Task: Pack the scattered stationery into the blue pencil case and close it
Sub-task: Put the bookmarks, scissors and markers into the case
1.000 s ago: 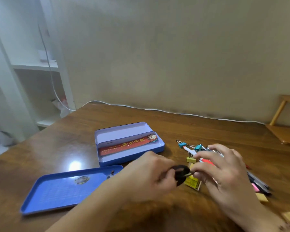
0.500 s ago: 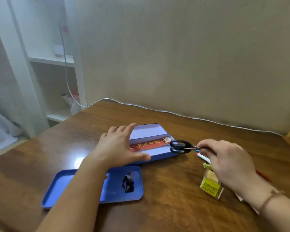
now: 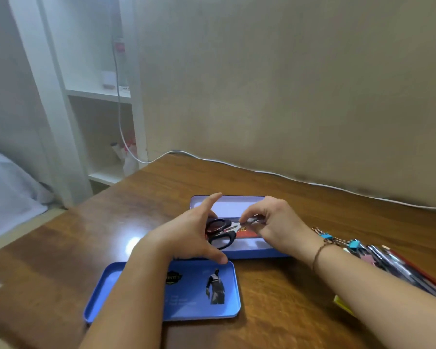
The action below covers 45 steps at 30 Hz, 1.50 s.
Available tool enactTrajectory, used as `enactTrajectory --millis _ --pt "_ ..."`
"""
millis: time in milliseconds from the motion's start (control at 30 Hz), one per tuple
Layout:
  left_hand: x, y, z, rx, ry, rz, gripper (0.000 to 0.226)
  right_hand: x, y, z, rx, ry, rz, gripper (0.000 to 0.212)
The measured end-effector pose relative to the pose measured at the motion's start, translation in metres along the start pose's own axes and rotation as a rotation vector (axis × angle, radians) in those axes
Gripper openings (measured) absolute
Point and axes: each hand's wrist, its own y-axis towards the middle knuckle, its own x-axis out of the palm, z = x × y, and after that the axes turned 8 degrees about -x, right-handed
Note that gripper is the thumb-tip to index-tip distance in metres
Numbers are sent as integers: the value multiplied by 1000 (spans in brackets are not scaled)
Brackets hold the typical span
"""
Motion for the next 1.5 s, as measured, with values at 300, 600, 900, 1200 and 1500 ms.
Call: enactTrajectory --millis 300,600,900,1200,1500 --pt "-1 2 -2 33 47 19 123 9 10 -11 -44 159 -197 16" --pt "2 3 -1 35 54 58 109 -36 -37 -1 -5 17 -61 18" --pt "12 8 10 40 136 101 101 -68 -166 0 269 -215 -378 63" --pt "27 -7 34 17 429 -29 88 -89 -192 -11 291 -203 -455 69" --pt "19 -13 34 32 473 -117 77 -113 -203 13 343 -103 24 56"
